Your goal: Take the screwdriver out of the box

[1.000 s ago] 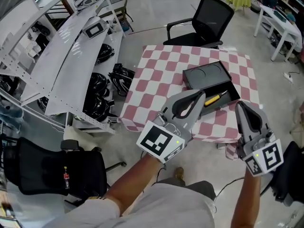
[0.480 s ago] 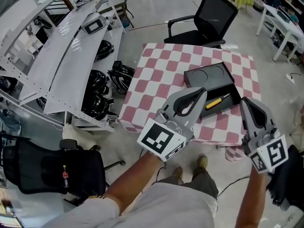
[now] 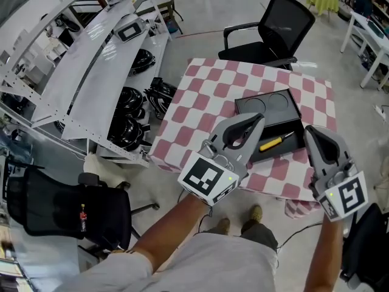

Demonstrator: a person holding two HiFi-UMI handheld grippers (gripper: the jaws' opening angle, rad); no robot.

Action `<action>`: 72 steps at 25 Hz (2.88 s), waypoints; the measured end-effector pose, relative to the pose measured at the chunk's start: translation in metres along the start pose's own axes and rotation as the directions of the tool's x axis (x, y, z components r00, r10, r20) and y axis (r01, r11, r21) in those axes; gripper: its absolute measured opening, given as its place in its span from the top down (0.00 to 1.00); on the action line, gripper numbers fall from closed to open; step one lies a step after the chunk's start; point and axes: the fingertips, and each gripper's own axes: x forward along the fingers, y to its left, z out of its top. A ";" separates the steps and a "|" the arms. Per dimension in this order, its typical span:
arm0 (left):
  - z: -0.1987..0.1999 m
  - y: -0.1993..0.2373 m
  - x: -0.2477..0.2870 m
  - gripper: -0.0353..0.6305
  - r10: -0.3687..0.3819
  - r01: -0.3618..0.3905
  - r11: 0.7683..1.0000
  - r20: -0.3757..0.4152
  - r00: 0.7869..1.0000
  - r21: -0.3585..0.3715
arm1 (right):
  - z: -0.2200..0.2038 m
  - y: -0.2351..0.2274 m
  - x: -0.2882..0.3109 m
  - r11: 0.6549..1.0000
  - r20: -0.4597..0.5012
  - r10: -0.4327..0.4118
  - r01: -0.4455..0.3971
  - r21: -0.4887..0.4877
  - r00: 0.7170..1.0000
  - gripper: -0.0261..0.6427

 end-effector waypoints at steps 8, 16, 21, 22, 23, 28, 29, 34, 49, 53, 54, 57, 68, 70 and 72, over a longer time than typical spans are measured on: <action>-0.018 0.008 0.033 0.93 0.081 -0.081 0.997 -0.027 0.996 0.015 | -0.041 -0.023 0.014 0.977 -0.133 0.182 -0.194 -0.083 0.974 0.94; -0.045 0.014 0.047 0.93 0.197 -0.195 0.980 -0.083 0.977 0.033 | -0.128 -0.007 0.031 0.810 -0.436 0.446 -0.560 -0.176 0.782 0.94; -0.058 0.024 0.047 0.93 0.265 -0.262 0.964 -0.107 0.958 0.043 | -0.166 0.007 0.039 0.654 -0.567 0.511 -0.720 -0.231 0.646 0.94; -0.060 0.025 0.047 0.93 0.275 -0.272 0.961 -0.109 0.955 0.042 | -0.173 0.010 0.040 0.630 -0.587 0.519 -0.742 -0.228 0.621 0.94; -0.061 0.026 0.046 0.93 0.284 -0.281 0.959 -0.112 0.952 0.041 | -0.179 0.012 0.041 0.609 -0.605 0.526 -0.761 -0.223 0.598 0.94; -0.064 0.033 0.042 0.93 0.311 -0.308 0.950 -0.121 0.943 0.046 | -0.210 0.018 0.045 0.534 -0.679 0.538 -0.825 -0.184 0.500 0.94; -0.064 0.033 0.041 0.93 0.312 -0.309 0.950 -0.121 0.942 0.046 | -0.217 0.019 0.046 0.520 -0.697 0.537 -0.837 -0.171 0.476 0.93; -0.067 0.039 0.032 0.93 0.319 -0.315 0.948 -0.131 0.939 0.046 | -0.254 0.026 0.048 0.457 -0.780 0.508 -0.882 -0.116 0.366 0.81; -0.086 0.047 0.016 0.93 0.302 -0.302 0.953 -0.168 0.938 0.026 | -0.312 0.035 0.054 0.424 -0.879 0.414 -0.905 -0.044 0.237 0.80; -0.090 0.051 0.012 0.92 0.303 -0.305 0.952 -0.175 0.937 0.021 | -0.319 0.039 0.057 0.418 -0.888 0.408 -0.908 -0.025 0.212 0.80; -0.091 0.051 0.010 0.93 0.304 -0.305 0.952 -0.177 0.936 0.019 | -0.320 0.040 0.058 0.414 -0.890 0.408 -0.910 -0.019 0.204 0.80; -0.094 0.054 0.006 0.93 0.307 -0.310 0.951 -0.183 0.934 0.015 | -0.324 0.044 0.058 0.404 -0.893 0.412 -0.915 0.004 0.179 0.80; -0.103 0.060 0.002 0.93 0.308 -0.315 0.949 -0.196 0.931 -0.009 | -0.324 0.044 0.056 0.406 -0.871 0.473 -0.910 0.084 0.131 0.82; -0.105 0.060 0.003 0.92 0.305 -0.313 0.950 -0.198 0.932 -0.012 | -0.324 0.044 0.056 0.409 -0.866 0.480 -0.909 0.081 0.139 0.84; -0.107 0.059 0.004 0.93 0.299 -0.308 0.951 -0.200 0.933 -0.015 | -0.324 0.045 0.055 0.415 -0.863 0.482 -0.907 0.070 0.154 0.85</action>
